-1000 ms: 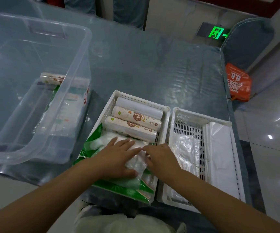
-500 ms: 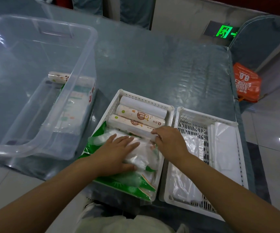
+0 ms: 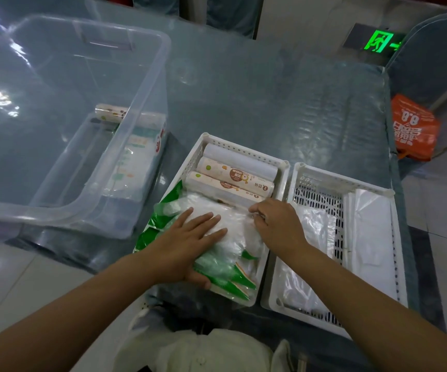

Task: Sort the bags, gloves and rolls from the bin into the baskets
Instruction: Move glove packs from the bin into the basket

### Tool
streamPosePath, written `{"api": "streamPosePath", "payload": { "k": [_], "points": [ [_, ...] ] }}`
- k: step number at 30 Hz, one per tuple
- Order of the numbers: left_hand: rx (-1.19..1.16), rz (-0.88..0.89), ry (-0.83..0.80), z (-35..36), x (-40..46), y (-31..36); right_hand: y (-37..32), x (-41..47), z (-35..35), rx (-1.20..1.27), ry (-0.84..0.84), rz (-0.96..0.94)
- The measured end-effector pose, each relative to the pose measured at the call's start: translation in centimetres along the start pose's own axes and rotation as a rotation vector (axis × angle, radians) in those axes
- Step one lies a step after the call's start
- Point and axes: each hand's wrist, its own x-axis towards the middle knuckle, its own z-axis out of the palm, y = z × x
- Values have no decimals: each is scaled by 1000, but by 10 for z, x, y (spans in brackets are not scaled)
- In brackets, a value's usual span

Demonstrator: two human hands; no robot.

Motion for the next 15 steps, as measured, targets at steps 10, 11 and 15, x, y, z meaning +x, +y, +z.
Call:
{"api": "streamPosePath", "payload": {
  "k": [10, 11, 15],
  "points": [
    [-11, 125, 32, -2, -3, -5, -30, -49, -1, -26, 86, 16],
    [-15, 148, 32, -3, -6, -6, -35, -56, -1, -31, 80, 0],
    [6, 234, 41, -3, -18, -16, -51, -83, -3, -51, 54, -3]
  ]
}}
